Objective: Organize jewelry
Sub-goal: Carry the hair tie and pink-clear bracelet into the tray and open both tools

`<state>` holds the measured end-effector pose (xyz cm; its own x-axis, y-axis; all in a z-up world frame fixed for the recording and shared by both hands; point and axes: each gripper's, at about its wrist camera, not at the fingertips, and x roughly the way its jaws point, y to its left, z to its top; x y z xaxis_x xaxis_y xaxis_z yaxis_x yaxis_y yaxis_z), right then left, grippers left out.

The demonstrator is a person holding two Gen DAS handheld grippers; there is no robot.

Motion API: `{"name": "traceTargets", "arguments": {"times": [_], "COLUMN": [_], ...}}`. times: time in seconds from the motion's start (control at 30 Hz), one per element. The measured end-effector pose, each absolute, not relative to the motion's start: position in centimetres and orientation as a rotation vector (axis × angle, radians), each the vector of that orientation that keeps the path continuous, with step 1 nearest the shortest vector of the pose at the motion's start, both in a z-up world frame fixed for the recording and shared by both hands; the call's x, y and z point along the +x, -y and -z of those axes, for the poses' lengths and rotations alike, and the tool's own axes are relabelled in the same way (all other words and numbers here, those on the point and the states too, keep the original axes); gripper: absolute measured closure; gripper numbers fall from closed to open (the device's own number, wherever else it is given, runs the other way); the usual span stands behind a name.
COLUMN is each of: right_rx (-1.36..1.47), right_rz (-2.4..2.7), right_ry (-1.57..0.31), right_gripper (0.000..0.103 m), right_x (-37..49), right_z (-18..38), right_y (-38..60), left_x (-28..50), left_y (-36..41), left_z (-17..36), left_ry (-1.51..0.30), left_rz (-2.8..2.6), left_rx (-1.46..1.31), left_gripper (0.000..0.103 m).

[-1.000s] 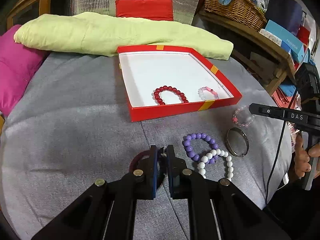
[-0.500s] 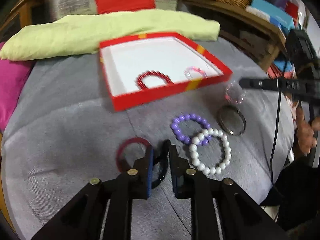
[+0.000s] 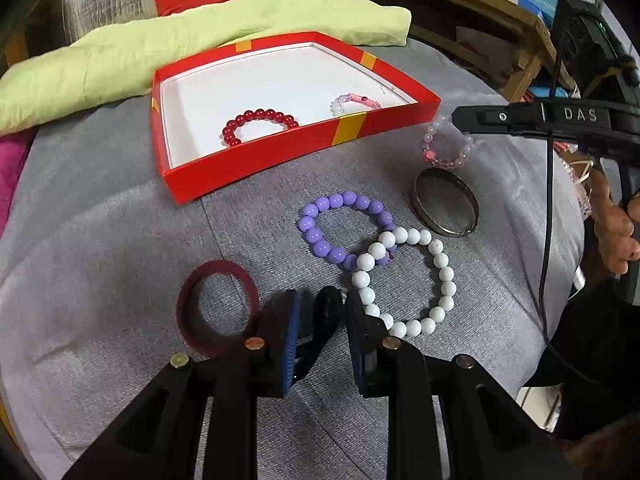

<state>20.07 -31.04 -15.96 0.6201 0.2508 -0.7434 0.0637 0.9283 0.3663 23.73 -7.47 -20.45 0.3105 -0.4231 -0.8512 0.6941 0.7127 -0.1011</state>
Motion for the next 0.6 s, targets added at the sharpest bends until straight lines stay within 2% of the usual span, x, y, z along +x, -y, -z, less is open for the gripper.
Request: {"name": "traceTargets", "arguments": {"times": [0.07,0.13,0.37,0.6], "right_rx": [0.377,0.379,0.401,0.495], "right_rz": [-0.112,-0.114,-0.131,-0.157], "right_ry": [-0.899,-0.894,-0.837,-0.717], "right_gripper": [0.095,0.095,0.095,0.094], "right_x": [20.1,20.1,20.0,21.7], "right_z": [15.9,15.8,14.9,13.3], "right_y": [31.0,31.0,31.1,32.0], "left_x": [23.8,24.0,24.4,25.9], "left_y": [7.3,7.1,5.1,3.8], "left_z": [20.4,20.4,17.7,13.3], "left_ry": [-1.006,-1.006,-0.926,-0.761], "left_rz": [0.743,0.740,0.744,0.735], "left_rx": [0.313,0.309,0.178,-0.033], "left_gripper": [0.091,0.093,0.095,0.095]}}
